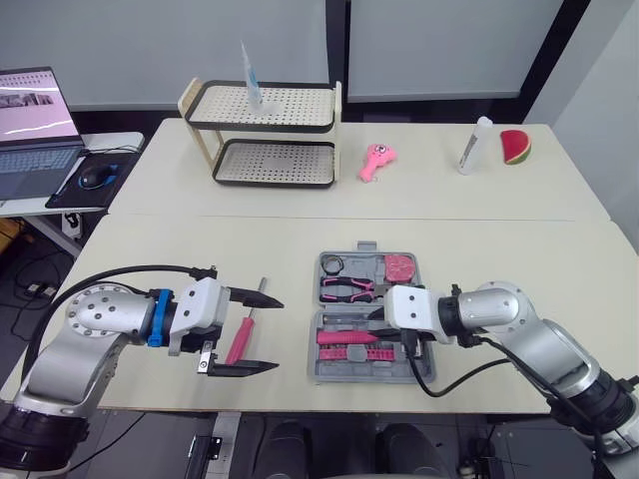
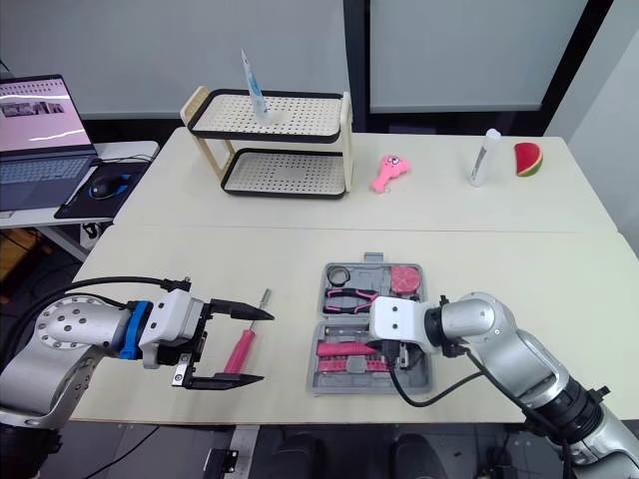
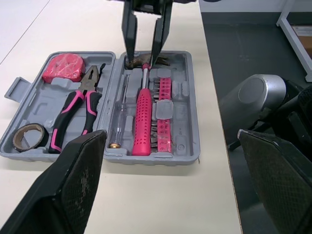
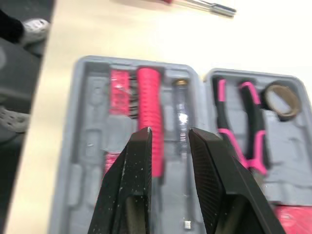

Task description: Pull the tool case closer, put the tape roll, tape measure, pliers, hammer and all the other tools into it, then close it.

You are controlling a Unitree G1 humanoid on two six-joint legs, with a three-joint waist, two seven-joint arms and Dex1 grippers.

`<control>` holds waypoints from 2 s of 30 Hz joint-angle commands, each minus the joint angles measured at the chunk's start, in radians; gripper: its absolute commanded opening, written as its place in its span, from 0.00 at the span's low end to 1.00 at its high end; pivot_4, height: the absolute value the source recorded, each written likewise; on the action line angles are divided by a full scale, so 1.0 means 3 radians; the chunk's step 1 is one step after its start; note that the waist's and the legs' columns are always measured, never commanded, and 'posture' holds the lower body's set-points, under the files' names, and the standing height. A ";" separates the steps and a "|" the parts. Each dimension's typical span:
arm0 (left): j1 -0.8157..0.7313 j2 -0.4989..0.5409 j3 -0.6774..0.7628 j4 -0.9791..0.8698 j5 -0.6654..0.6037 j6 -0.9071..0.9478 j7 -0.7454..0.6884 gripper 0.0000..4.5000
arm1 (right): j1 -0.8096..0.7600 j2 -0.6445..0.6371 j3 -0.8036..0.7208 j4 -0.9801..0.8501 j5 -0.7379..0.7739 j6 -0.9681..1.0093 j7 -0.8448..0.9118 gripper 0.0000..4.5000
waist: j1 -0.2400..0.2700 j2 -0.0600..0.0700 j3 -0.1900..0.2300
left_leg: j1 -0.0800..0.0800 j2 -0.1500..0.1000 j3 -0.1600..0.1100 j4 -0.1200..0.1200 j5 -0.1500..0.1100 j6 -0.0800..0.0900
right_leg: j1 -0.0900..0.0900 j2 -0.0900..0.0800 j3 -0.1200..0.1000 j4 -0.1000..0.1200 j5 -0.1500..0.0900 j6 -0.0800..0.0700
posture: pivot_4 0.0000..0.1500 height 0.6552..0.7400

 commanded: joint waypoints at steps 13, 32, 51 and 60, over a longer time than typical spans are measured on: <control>-0.0059 -0.0011 0.0000 -0.0040 0.0007 -0.0017 0.0006 1.00 | 0.0159 0.0470 -0.0042 0.1205 -0.0073 -0.1228 -0.0035 0.00 | -0.0001 -0.0001 -0.0001 | 0.0001 0.0001 0.0001 0.0001 0.0000 -0.0001 | -0.0002 0.0002 -0.0001 0.0005 0.0000 0.0000 | 1.00 1.00; -0.0027 -0.0005 0.0027 -0.0034 0.0039 0.0012 0.0048 1.00 | 0.0119 0.0383 0.0047 0.1296 -0.0395 -0.1235 0.0025 0.00 | 0.0005 -0.0002 -0.0002 | 0.0009 0.0000 0.0003 0.0001 0.0000 -0.0001 | 0.0003 0.0002 0.0001 0.0012 0.0000 0.0000 | 1.00 1.00; 0.0284 0.0415 0.1196 0.1410 0.0043 0.0222 0.0286 1.00 | 0.1066 -0.0906 -0.2147 0.0637 0.0883 -0.0762 0.0547 0.61 | 0.0007 -0.0003 0.0000 | 0.0009 0.0005 0.0001 -0.0003 -0.0001 0.0000 | 0.0005 -0.0001 0.0000 0.0004 0.0000 0.0000 | 1.00 1.00; 0.0261 0.0343 0.1132 0.1719 0.0199 -0.0052 0.0429 1.00 | 0.1047 -0.0910 -0.2174 0.1181 0.0786 -0.1042 0.0484 0.99 | 0.0009 -0.0003 0.0000 | 0.0009 0.0003 0.0006 -0.0003 -0.0001 -0.0001 | 0.0003 -0.0001 0.0001 0.0005 0.0000 0.0000 | 1.00 1.00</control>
